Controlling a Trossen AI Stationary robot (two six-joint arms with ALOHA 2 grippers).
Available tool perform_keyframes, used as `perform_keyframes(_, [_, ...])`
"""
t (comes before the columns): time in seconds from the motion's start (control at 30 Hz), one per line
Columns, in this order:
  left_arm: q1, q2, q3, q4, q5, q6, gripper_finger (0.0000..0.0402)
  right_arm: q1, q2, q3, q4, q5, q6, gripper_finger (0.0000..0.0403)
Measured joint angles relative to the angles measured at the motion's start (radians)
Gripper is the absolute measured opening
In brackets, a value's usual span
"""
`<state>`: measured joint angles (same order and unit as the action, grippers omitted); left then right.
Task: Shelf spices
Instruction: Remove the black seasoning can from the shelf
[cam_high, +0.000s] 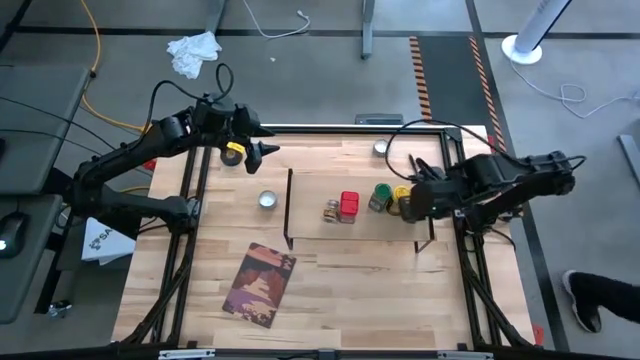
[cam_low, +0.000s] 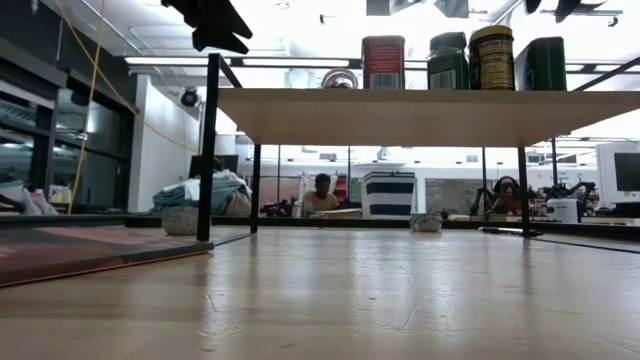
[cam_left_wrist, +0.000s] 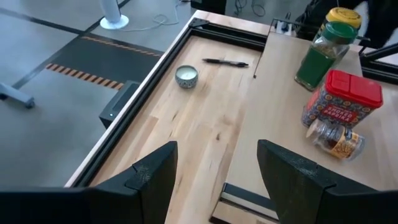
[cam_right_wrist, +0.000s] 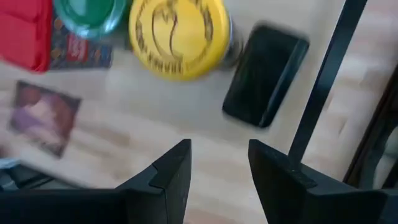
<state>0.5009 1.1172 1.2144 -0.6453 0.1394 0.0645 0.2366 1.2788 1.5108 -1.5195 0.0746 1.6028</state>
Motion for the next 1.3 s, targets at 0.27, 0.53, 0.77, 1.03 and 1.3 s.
perform_keyframes(0.27, [0.004, 0.0, 0.0, 0.011, -0.001, 0.0, 0.0221, -0.007, -0.029, 0.0, 0.005, -0.043, -0.038, 0.0155])
perform_keyframes(0.53, [0.004, 0.001, 0.0, 0.01, -0.001, 0.0, 0.0221, -0.009, -0.026, 0.0, -0.051, 0.099, -0.021, 0.0167])
perform_keyframes(0.77, [0.004, 0.001, 0.0, 0.013, -0.001, -0.007, 0.0221, -0.014, -0.025, 0.0, -0.052, 0.143, -0.005, 0.0223])
perform_keyframes(1.03, [0.004, 0.001, 0.0, 0.015, -0.004, -0.018, 0.0221, -0.023, 0.014, -0.025, -0.043, 0.157, 0.003, 0.029])
perform_keyframes(1.3, [0.004, 0.001, 0.0, 0.014, -0.006, -0.037, 0.0221, -0.043, 0.061, -0.054, -0.06, 0.131, -0.071, 0.0291])
